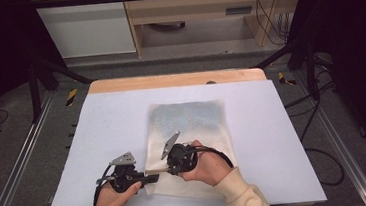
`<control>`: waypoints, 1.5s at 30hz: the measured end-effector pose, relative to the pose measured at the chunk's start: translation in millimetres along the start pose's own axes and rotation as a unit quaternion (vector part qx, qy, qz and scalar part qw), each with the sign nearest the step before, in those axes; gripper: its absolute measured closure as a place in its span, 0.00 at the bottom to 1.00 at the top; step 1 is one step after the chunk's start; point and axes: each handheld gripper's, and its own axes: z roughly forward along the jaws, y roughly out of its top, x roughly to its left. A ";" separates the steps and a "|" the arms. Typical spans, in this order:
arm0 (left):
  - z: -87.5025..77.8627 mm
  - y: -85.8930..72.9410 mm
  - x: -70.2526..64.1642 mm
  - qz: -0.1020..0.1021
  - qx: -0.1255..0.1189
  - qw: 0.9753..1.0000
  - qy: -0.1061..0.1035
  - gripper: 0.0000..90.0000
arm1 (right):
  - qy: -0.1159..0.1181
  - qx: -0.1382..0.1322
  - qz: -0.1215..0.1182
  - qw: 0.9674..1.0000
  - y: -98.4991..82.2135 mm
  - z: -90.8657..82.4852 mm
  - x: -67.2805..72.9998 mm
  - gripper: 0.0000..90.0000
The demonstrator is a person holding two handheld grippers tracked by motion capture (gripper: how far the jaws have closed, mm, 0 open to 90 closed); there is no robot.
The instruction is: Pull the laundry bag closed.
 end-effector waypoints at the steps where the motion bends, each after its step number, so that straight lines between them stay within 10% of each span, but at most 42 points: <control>1: 0.1 0.0 -0.1 0.000 0.000 1.000 0.000 0.94 | 0.000 0.001 0.000 1.000 -1.2 -1.0 -0.3 0.91; 45: 9.4 -1.5 -6.3 0.010 0.013 1.000 -0.013 0.94 | -0.009 -0.014 0.043 0.999 -38.8 -21.6 -2.6 0.91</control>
